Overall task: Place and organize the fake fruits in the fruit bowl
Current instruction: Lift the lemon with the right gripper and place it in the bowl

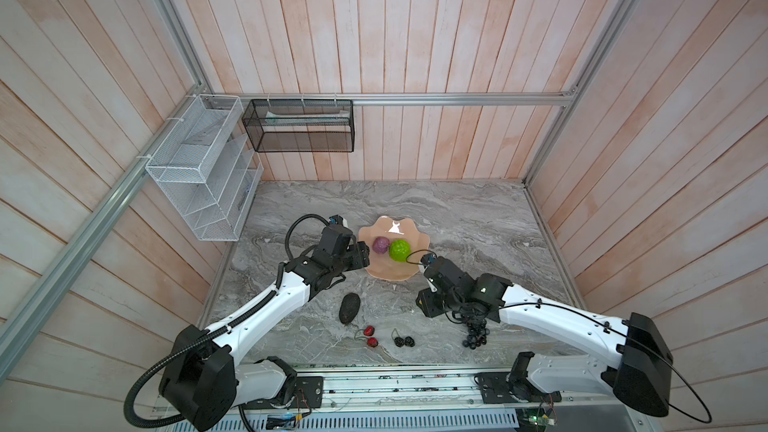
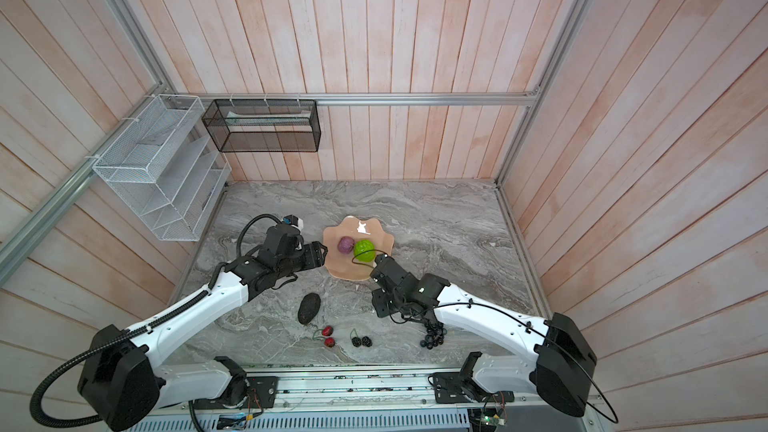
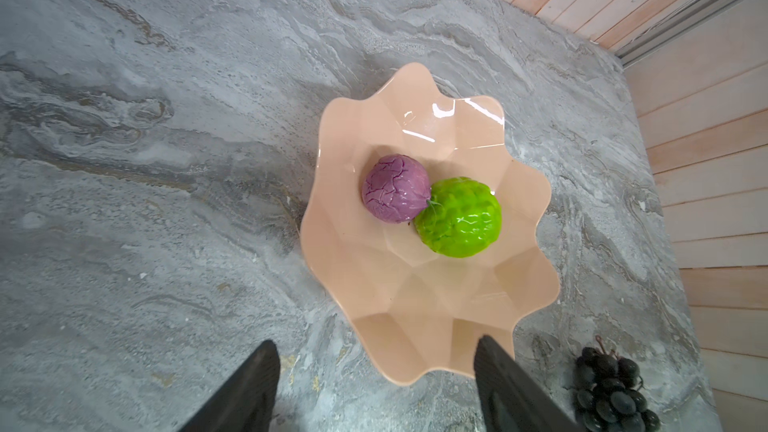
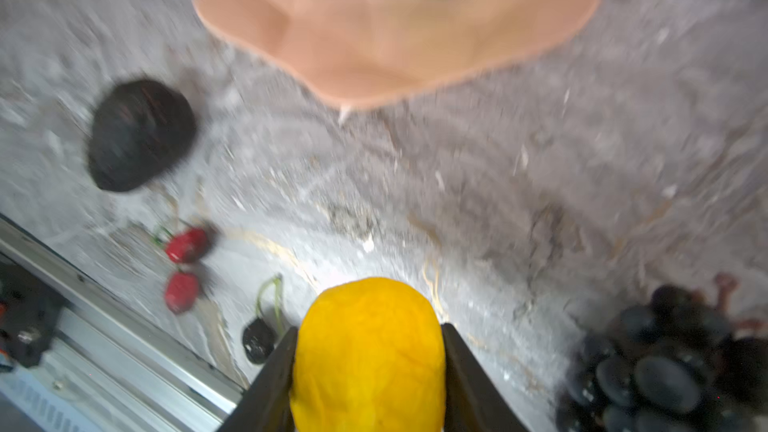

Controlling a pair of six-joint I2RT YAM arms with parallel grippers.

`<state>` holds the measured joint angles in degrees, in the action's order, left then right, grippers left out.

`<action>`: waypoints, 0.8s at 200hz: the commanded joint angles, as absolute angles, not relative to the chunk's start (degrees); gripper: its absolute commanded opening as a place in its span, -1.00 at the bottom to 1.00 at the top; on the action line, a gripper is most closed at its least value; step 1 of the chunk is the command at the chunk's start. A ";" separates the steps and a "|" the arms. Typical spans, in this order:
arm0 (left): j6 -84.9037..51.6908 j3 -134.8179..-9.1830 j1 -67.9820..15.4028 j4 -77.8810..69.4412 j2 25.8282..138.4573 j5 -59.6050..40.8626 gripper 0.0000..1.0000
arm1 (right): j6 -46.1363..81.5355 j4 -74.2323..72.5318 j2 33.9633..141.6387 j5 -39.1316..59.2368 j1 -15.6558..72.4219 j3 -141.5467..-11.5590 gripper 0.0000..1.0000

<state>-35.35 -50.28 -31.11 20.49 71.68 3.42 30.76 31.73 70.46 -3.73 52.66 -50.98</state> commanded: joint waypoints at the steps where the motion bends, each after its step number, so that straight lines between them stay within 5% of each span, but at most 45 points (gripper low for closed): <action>1: -37.12 -48.17 -30.50 22.65 68.77 5.47 0.53 | 24.00 28.74 72.01 -1.57 47.19 -53.16 -0.14; 90: -39.73 -45.05 -30.15 27.20 62.10 6.76 0.53 | 13.13 20.96 94.92 7.81 40.46 -66.96 -0.12; 160: -39.48 -44.91 -29.97 28.10 62.55 6.93 0.53 | 12.48 17.12 103.23 11.75 38.50 -70.28 -0.09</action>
